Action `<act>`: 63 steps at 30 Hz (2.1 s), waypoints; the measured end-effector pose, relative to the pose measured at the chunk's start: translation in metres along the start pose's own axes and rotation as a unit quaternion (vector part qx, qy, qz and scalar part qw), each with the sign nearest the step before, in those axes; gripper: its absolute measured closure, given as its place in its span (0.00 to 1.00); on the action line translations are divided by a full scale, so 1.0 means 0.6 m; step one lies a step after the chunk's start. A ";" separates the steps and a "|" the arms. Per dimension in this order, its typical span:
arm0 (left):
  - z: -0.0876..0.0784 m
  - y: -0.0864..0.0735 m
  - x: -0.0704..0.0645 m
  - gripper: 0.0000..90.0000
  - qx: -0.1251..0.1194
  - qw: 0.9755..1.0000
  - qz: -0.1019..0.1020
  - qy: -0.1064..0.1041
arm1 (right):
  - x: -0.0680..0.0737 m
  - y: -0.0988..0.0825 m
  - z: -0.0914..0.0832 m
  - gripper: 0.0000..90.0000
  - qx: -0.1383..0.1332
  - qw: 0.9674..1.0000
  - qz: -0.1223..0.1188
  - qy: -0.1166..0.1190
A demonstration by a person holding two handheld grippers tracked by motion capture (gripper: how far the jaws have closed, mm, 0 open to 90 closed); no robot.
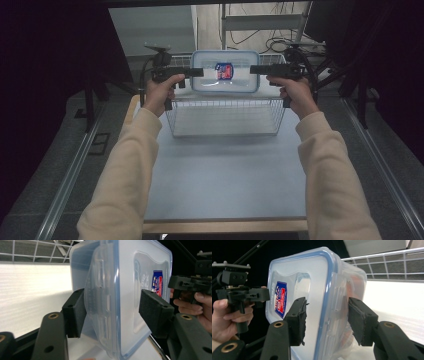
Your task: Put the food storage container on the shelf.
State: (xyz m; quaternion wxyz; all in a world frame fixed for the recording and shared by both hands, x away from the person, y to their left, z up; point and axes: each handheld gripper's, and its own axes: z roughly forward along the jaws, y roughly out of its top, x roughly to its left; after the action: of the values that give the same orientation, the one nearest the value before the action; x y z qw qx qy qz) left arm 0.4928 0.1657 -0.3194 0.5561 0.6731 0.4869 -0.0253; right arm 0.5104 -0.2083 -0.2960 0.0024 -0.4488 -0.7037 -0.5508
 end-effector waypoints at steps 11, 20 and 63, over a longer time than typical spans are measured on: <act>0.033 0.004 0.037 0.29 -0.003 0.998 -0.061 -0.018 | -0.014 -0.005 0.027 0.48 -0.009 0.999 0.020 -0.033; 0.044 0.003 0.039 0.23 -0.016 0.998 -0.061 -0.007 | -0.007 -0.013 0.030 0.48 -0.032 0.998 0.019 -0.053; -0.084 -0.368 -0.073 0.20 0.023 0.989 0.145 0.010 | 0.023 -0.352 -0.140 0.28 0.006 0.989 -0.149 -0.015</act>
State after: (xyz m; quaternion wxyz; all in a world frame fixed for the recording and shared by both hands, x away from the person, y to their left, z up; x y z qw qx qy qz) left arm 0.2932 0.1568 -0.4346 0.5330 0.7496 0.3891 0.0514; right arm 0.3267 -0.2630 -0.4192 -0.0880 -0.3470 -0.7662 -0.5336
